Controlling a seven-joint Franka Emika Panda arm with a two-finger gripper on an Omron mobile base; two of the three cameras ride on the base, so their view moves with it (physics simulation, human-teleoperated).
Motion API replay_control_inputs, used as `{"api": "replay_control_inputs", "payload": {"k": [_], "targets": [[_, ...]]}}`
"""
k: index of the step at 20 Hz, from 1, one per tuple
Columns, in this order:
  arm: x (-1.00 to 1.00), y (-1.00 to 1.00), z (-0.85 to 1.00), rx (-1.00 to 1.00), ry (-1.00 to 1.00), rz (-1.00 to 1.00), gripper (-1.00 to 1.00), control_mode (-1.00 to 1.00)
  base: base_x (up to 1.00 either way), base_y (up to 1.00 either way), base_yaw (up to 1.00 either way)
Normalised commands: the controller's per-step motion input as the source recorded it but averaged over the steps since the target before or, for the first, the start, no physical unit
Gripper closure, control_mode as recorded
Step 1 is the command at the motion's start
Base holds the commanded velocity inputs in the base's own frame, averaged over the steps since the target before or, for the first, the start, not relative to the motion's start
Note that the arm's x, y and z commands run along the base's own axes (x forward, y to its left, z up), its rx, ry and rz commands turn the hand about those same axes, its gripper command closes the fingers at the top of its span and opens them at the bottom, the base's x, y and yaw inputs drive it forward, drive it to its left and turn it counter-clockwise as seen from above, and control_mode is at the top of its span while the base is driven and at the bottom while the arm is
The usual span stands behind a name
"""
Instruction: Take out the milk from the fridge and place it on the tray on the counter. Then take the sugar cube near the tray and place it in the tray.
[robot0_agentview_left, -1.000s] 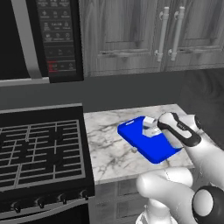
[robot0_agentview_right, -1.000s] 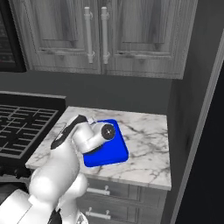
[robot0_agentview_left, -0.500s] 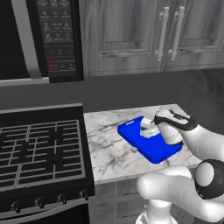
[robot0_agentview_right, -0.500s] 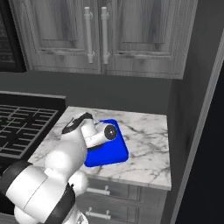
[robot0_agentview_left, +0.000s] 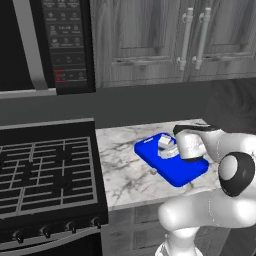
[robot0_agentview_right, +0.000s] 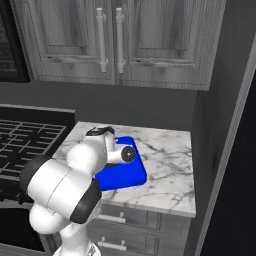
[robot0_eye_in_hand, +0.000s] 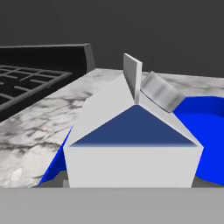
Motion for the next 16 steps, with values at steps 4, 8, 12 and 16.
{"api": "replay_control_inputs", "payload": {"k": [4,8,12,16], "targets": [[0.33,0.00,-0.31,0.00,0.00,0.00,1.00,-1.00,0.00,0.00,0.00],[0.20,0.00,-0.40,0.00,0.00,0.00,1.00,-1.00,0.00,0.00,0.00],[0.19,-0.01,-0.44,0.00,0.01,0.00,1.00,-1.00,0.00,0.00,0.00],[0.09,-0.03,-0.40,0.00,0.00,0.00,-1.00,-1.00,0.00,0.00,0.00]]}}
